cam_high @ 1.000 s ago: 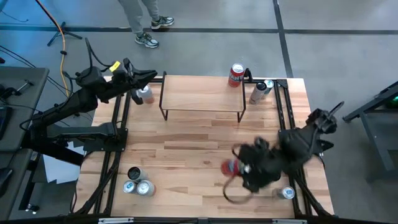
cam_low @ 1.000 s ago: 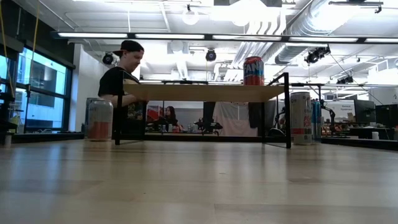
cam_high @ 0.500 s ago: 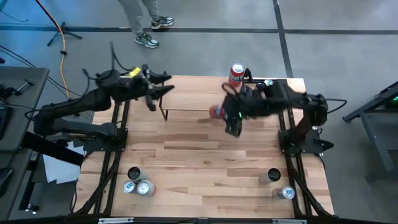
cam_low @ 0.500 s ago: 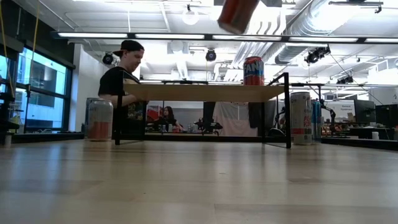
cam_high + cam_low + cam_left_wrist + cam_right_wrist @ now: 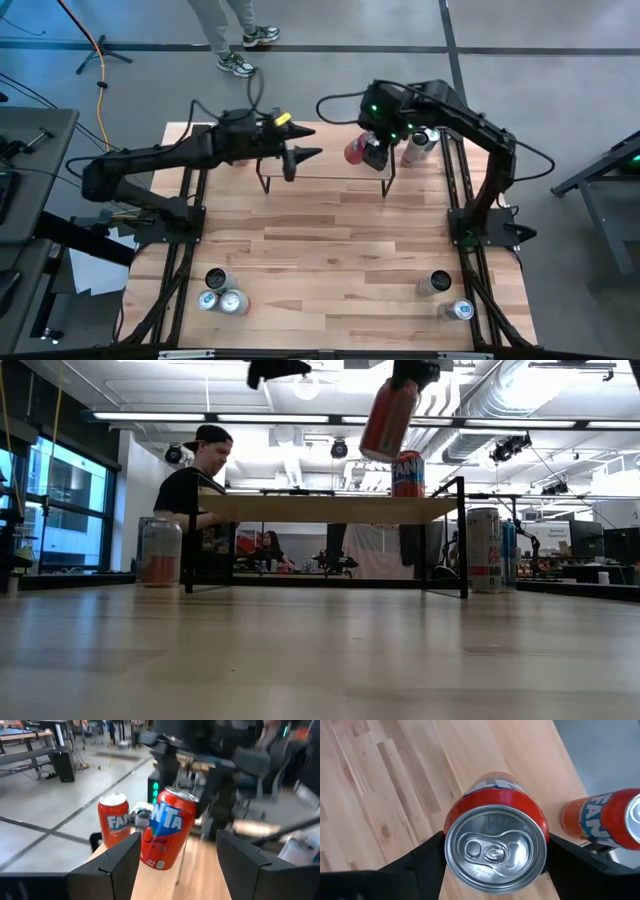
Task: Place canned beverage on shelf
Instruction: Put the red soda can on the shelf aligned with the red soda can
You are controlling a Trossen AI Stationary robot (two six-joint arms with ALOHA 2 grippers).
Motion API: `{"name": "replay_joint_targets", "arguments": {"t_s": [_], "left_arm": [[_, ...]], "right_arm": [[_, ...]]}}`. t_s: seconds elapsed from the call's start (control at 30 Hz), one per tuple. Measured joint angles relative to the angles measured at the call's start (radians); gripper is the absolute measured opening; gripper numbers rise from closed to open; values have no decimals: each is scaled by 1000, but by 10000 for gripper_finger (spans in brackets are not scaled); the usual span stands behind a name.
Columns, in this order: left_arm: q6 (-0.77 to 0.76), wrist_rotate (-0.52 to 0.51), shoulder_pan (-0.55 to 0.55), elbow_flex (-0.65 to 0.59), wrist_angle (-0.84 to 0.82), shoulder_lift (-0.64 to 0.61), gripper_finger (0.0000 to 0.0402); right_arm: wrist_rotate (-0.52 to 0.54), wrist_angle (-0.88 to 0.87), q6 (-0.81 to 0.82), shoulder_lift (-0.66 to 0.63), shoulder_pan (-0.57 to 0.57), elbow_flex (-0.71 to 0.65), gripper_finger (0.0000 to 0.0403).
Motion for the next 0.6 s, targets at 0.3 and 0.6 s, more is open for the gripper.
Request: {"name": "replay_joint_targets", "arguments": {"t_s": [0.3, 0.6], "left_arm": [[289, -17, 26, 150, -213, 146, 221], [337, -16, 85, 151, -212, 216, 220]], "right_arm": [[-16, 1, 64, 81, -31, 0, 274], [-30, 1, 170, 139, -31, -1, 274]]}}
